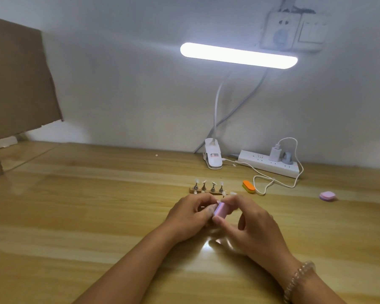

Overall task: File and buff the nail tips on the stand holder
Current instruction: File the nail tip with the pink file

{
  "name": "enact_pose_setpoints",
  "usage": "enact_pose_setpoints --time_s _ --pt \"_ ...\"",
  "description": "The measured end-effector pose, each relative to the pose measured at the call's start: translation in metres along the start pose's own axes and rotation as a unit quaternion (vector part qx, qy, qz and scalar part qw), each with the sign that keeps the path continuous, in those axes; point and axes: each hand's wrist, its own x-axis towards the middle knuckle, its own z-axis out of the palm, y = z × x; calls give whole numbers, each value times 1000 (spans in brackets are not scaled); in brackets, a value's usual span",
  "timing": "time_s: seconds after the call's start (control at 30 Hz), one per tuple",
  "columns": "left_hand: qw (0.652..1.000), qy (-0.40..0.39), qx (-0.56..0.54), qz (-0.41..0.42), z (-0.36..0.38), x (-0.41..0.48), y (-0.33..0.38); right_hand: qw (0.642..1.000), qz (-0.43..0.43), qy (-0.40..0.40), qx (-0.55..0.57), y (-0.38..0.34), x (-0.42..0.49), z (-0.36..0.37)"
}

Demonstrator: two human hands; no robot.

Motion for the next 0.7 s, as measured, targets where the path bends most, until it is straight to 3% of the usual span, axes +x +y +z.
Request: enact_pose_setpoints --time_s 0.13,0.27,0.4,0.53,0.7 --pt "1000 -4 5 -2 -1 0 1 999 33 35 10 2 4 -1" --pt "1000 -4 9 -7 -2 0 -1 1000 -3 2 -12 0 0 1" --pt "1000 -12 -14 -22 -1 0 1 999 26 28 -5 0 4 -1" --pt "999 -22 -13 -29 -1 -1 0 1000 -10 -20 -1 -1 0 -1" --pt "999 -25 -9 -29 -1 -2 1 999 25 19 14 3 4 -1"
